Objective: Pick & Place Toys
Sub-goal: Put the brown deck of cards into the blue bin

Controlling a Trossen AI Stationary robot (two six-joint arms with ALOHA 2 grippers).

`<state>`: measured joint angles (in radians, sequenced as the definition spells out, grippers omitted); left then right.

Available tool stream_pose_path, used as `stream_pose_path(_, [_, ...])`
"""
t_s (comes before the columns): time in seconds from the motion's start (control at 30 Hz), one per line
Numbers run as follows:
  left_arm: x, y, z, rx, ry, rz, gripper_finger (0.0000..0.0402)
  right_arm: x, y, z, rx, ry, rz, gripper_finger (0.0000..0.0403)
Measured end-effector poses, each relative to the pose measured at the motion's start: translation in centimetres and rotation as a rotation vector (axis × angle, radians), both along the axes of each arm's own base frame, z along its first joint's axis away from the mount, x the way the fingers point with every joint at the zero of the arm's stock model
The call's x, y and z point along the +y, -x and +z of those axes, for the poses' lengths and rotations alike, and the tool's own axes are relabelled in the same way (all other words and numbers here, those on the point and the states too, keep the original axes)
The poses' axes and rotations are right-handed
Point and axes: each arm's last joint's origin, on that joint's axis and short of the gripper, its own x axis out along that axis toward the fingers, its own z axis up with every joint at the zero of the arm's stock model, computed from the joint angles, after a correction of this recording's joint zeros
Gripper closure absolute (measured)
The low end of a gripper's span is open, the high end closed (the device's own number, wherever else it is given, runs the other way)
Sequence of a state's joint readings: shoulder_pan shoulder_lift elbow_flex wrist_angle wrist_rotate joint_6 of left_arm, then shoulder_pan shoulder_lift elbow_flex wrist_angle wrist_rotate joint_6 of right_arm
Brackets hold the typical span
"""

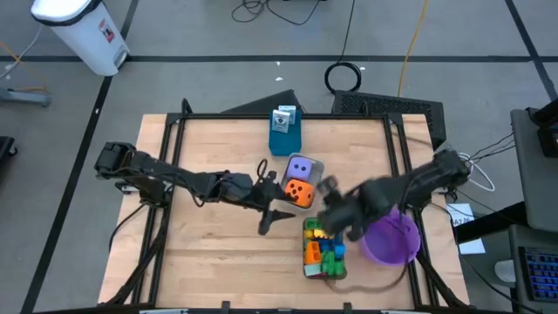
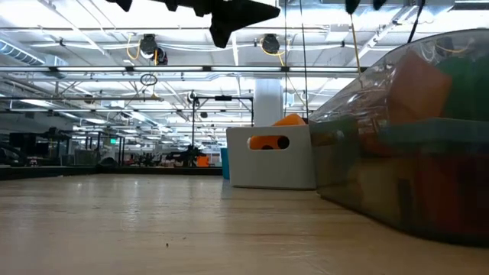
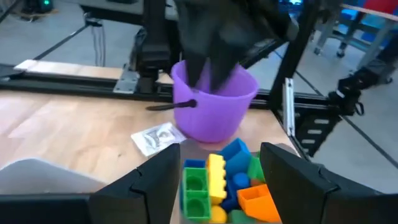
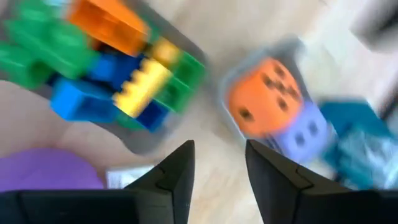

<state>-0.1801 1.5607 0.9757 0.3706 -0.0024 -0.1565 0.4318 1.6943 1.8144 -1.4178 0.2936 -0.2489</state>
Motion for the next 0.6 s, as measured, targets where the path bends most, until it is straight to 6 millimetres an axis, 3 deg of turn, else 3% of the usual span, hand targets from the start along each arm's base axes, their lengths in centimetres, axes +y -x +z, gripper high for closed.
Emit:
stream_pose_path(0.13, [1.2, -0.1, -0.2, 0.031, 0.025, 0.041, 0.0174, -3.9, 2.2, 1.8, -0.078, -0.063, -0.195, 0.0272])
stream_pose_path(0.3, [2.7, -0.3, -0.4, 0.045, -0.001, 0.078, 0.0174, -7.5, 5.4, 2.6, -0.180, -0.129, -0.397, 0.0269])
stream_pose_path(0.6, [5.3, -0.5, -0.7, 0.053, -0.067, 0.136, 0.0174, -10.2, 8.5, 0.7, -0.418, -0.309, -0.602, 0.0272])
